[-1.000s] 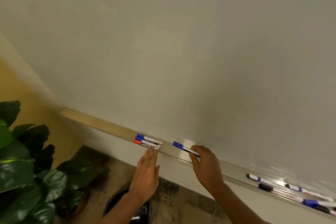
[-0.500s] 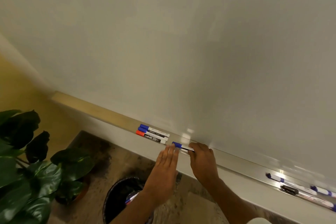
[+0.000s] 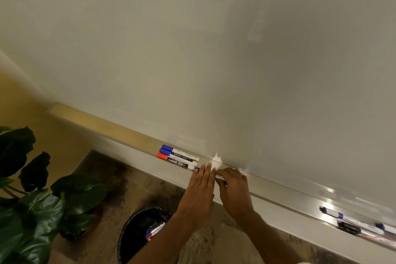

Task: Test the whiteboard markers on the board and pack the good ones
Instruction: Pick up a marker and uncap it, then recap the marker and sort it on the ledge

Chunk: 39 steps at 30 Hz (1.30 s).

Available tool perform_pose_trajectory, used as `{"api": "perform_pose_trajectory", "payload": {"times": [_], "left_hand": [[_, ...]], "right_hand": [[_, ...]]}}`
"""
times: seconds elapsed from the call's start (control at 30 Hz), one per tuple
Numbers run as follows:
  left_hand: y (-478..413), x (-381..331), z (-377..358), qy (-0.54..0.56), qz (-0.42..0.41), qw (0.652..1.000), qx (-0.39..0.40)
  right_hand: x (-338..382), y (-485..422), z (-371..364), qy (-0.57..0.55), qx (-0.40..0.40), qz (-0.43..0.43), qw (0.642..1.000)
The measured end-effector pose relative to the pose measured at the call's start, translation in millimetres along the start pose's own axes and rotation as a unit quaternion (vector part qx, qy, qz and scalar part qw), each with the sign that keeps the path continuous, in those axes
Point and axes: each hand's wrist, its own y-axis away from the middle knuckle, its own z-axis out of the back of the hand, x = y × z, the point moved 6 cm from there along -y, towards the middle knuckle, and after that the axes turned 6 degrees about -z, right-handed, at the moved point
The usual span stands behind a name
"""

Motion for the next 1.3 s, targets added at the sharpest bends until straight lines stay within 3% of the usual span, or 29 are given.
{"api": "perform_pose_trajectory", "payload": {"times": [0.13,0.27,0.37,0.47,0.53,0.63,0.87,1.3], "left_hand": [[0,-2,-1,-0.020,0.018,0.999,0.035],[1,-3,-6,-0.004,0.026,0.998,0.055],[0,-5,-3,-0.005,0.023,1.000,0.010],[2,-13,1,-0.002,0.027,0.999,0.035],[1,-20,10,0.020,0.019,0.999,-0.022],[1,-39,13,0.023,0.008,0.999,-0.035],[-3,-104,26,0.052,-0.014,0.998,-0.036],[-27,-215,15,0.097,-0.085,0.989,-0.078]], "right_hand": [[2,2,1,0.016,0.009,0.018,1.000],[-5,8,4,-0.001,-0.031,0.004,1.000],[-17,16,14,-0.022,-0.069,-0.008,0.997],[-28,31,36,-0.029,-0.124,0.000,0.992],[-36,43,50,-0.014,-0.154,0.010,0.988],[-54,59,69,0.019,-0.179,0.008,0.984],[-105,98,109,0.070,-0.192,0.008,0.979],[-221,150,178,0.128,-0.189,-0.100,0.968]]}}
